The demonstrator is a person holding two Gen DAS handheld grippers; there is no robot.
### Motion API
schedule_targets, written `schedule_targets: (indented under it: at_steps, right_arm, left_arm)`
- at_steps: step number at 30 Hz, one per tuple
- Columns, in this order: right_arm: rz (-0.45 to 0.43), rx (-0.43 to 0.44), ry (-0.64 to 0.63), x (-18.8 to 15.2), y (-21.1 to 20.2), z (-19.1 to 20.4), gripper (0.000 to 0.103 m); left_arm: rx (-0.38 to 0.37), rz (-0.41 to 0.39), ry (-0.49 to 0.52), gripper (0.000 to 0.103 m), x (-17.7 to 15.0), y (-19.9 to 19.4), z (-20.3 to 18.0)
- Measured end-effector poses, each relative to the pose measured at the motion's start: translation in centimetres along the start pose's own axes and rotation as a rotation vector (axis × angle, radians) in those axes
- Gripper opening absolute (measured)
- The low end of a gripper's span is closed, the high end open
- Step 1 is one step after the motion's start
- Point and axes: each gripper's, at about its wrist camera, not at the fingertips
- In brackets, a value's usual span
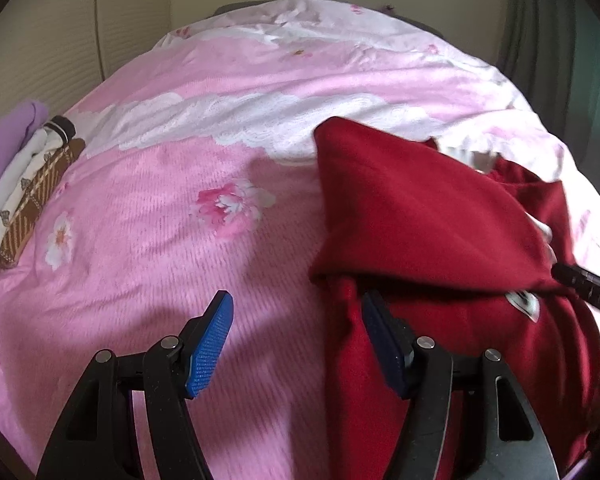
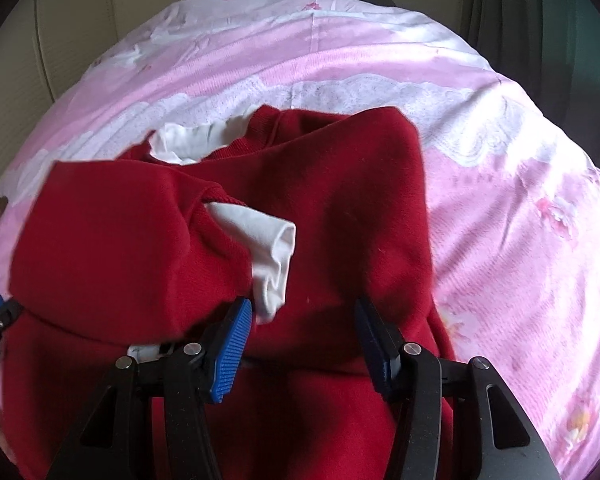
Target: Fold small clothes
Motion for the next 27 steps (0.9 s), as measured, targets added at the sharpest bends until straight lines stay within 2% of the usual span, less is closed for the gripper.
schedule_targets:
  at_steps: [5,9,13,16,21,27]
  right_arm:
    - [-0.081,0.017,0.038,-3.8,-5.3,-2.1,0.054]
    - [-0.129,-0.005,0.086,-9.7,-9.0,-4.0,0.055]
    - [-0.16,-0.019,0.1,-14.3,-11.0,-4.9,0.055]
    - [-0.167,-0.026,0.115,-17.0,-11.8,-5.7,0.055]
    - [-0.152,-0.031,0.145,-20.3,-11.7,-7.2,0.06]
    - [-0.11,-0.023,0.177,-21.9,-10.9,-8.1,0.06]
  left_arm:
    - [0.0,-0.026,0.0,0.066,-3.7,-3.8,-0.2]
    - [-0.006,-0.076,-0.026,0.066,-8.1,-6.4,0.0]
    - [-0.037,-0.067,-0.055,0.066,-12.0,-7.3,0.0]
    - [-0.072,-0.042,-0.056,0.066,-14.1,-7.2,-0.4]
    - [-0.09,-0.022,-0.035,0.066,-15.9,-6.9,-1.4]
    - [-0.135,0.003,-0.035,0.066,-16.9,-5.8,-1.9]
Point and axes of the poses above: each gripper's, at about its wrist camera, not at the fingertips, and y roughly the way its jaws point, z to its left, x to its top, and after that the axes turned 14 degrees about z, right-handed
